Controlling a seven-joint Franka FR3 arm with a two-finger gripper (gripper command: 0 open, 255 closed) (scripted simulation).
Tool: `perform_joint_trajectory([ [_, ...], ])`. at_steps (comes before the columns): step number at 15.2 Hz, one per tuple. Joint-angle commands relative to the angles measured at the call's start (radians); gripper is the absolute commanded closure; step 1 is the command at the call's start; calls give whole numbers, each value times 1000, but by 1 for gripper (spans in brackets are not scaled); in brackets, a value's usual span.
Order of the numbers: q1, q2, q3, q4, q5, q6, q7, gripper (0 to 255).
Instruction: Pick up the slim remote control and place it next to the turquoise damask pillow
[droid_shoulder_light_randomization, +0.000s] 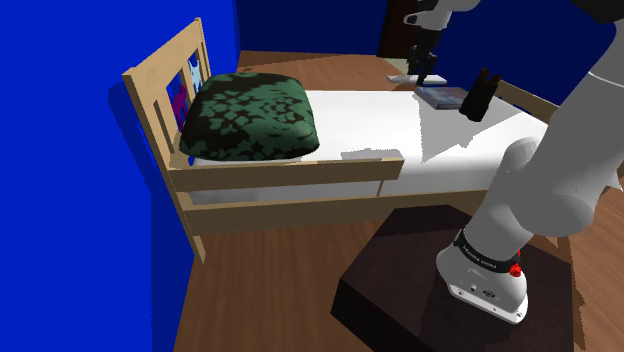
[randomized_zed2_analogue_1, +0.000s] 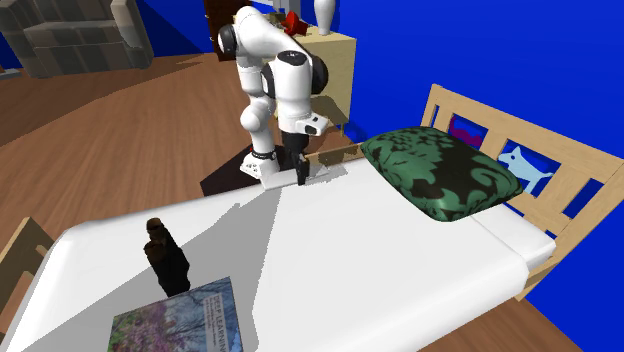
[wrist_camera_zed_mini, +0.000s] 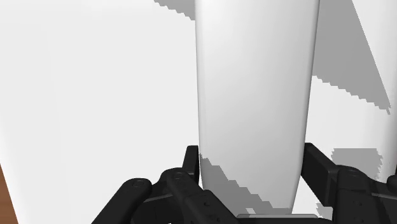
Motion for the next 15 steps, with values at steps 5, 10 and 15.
perform_joint_trajectory([
  [5,2,-9,5,74,-6,-80,4,255],
  [10,17,137,9,183,114,-101,-3,255],
  [15,-16,323,47,356,257,-155,-3,255],
])
